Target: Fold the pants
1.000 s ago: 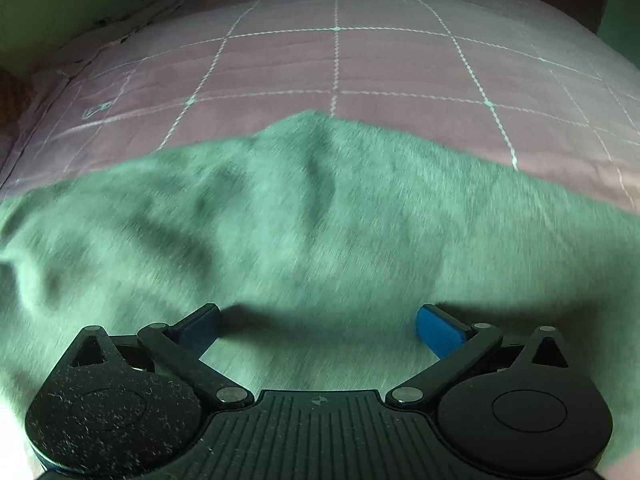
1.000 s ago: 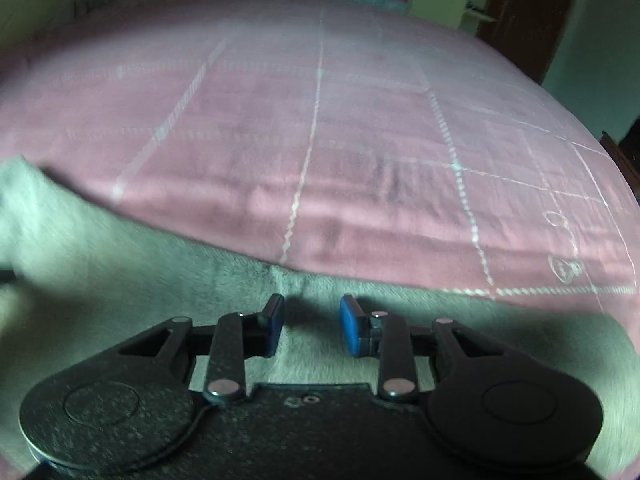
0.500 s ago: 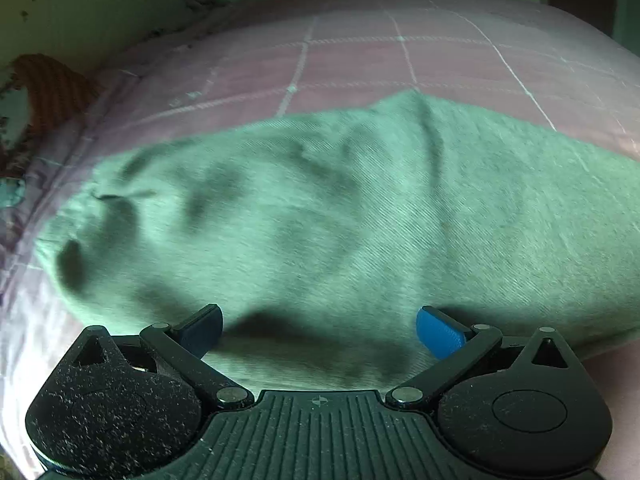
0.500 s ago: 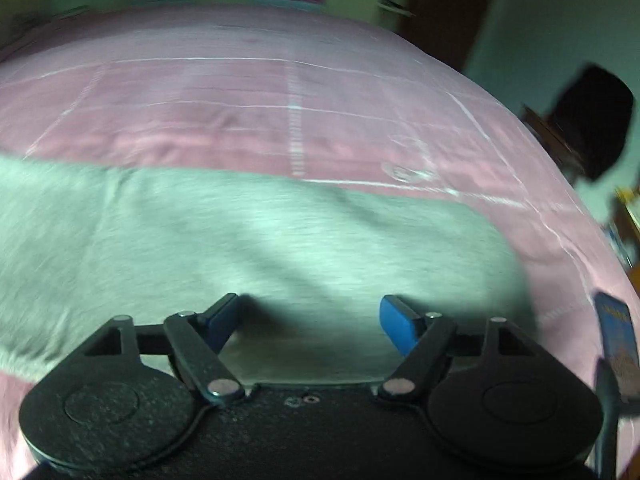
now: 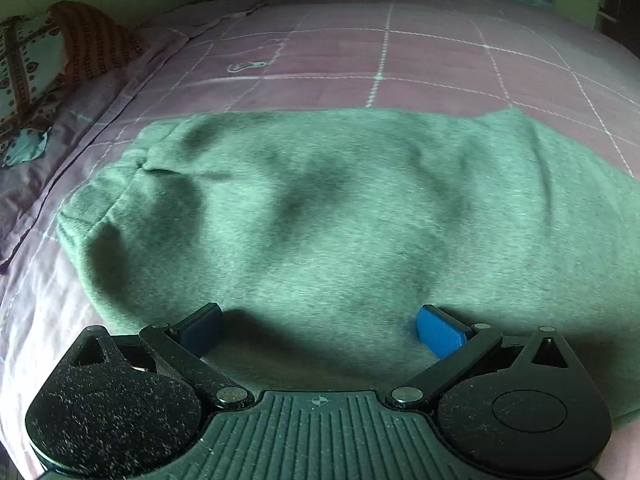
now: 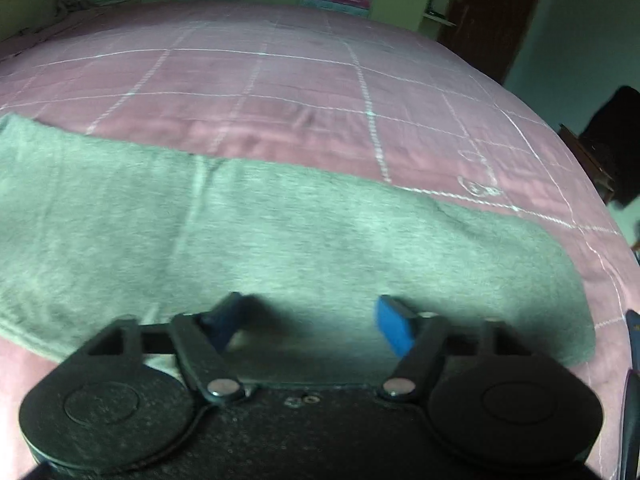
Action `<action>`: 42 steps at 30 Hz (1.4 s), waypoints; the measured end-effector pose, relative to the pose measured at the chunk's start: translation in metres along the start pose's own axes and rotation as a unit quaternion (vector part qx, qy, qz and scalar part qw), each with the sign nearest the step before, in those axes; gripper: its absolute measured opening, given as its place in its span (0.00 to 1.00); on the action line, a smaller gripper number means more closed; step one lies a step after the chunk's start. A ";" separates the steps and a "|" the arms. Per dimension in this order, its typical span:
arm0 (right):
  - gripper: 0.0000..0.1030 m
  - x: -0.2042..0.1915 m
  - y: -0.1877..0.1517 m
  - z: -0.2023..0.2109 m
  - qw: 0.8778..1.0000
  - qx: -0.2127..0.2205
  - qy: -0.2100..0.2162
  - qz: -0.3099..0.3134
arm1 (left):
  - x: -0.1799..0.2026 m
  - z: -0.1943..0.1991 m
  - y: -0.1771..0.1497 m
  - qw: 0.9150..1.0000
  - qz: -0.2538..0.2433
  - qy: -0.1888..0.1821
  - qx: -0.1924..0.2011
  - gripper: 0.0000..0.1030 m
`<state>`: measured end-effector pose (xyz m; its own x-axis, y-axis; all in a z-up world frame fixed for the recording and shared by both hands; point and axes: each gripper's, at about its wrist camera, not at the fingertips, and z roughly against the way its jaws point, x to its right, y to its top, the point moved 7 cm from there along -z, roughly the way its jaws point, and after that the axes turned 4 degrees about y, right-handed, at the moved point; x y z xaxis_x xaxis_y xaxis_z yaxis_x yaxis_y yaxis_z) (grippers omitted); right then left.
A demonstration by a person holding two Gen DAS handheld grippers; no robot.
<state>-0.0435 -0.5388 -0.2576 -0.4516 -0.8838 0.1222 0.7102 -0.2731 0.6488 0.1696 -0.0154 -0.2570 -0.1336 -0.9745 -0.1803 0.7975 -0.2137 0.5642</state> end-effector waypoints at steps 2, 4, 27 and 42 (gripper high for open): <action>0.78 0.008 0.003 -0.003 1.000 -0.006 -0.001 -0.014 | -0.002 -0.001 -0.004 1.000 0.000 0.001 0.007 1.00; 0.78 0.010 0.000 -0.002 1.000 -0.008 -0.002 -0.014 | 0.001 0.000 -0.007 1.000 -0.003 0.011 0.017 1.00; 0.71 0.029 -0.024 0.026 0.999 0.005 -0.006 -0.039 | 0.109 0.071 -0.040 0.995 -0.089 -0.035 0.028 1.00; 0.71 0.062 -0.002 0.034 0.998 0.048 -0.018 -0.042 | 0.182 0.090 -0.041 0.992 -0.097 -0.079 0.017 1.00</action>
<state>-0.0913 -0.5802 -0.2261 -0.5274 -0.8448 0.0899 0.6152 -0.3068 0.7263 0.0600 -0.1898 -0.2401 -0.3758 -0.9124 -0.1620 0.7276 -0.3988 0.5582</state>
